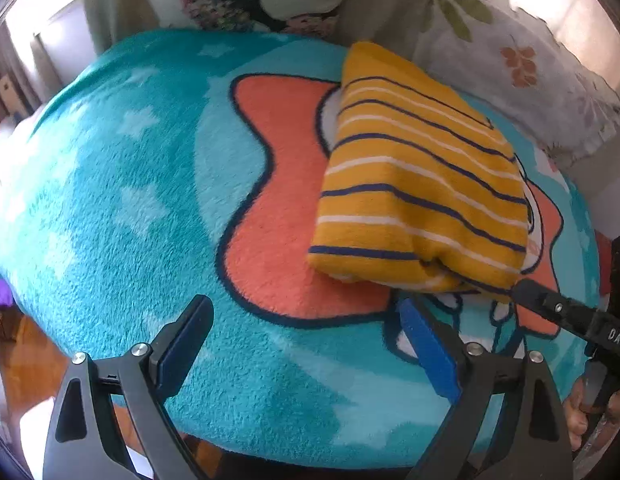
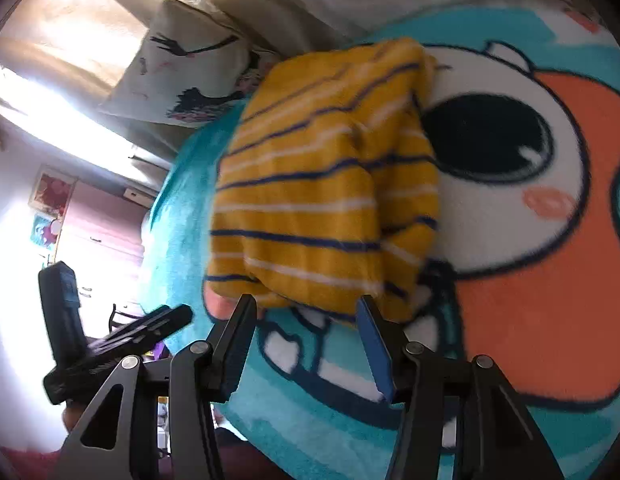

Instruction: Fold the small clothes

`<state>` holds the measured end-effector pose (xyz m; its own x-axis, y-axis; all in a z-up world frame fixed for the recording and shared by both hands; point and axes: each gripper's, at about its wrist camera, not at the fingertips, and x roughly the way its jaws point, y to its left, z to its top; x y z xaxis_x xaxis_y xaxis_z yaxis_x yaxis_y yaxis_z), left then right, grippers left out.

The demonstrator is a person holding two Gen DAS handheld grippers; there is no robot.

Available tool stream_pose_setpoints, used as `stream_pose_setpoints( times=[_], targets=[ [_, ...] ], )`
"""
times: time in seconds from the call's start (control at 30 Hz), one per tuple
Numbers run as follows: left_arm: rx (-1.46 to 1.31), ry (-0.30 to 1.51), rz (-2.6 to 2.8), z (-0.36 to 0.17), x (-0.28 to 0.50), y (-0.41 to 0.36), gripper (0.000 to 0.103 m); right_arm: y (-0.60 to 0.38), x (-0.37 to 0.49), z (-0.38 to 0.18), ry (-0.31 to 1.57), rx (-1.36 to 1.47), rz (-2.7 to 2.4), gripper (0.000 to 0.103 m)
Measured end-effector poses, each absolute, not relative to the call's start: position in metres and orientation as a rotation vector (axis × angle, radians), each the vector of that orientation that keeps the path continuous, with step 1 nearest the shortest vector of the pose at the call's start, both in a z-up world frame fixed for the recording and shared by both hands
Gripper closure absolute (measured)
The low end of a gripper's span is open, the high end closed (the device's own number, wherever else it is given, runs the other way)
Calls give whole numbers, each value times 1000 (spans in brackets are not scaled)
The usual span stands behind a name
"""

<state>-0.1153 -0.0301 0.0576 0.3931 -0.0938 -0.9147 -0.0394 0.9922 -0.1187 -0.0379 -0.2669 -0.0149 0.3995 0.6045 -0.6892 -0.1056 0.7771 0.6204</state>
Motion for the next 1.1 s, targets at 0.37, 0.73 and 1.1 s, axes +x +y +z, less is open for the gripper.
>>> stream_pose_setpoints(
  times=[0.37,0.73,1.1],
  targets=[
    [-39,1121,-49,63,-123,-58,9,-298,-67,-18,1054,374,262,40],
    [14,1150,-48,57,-147,-72,9,-287,-78,-26,1067,249,222,38],
    [51,1083,-132,71,-143,-72,9,-272,-93,-12,1051,196,138,33]
  ],
)
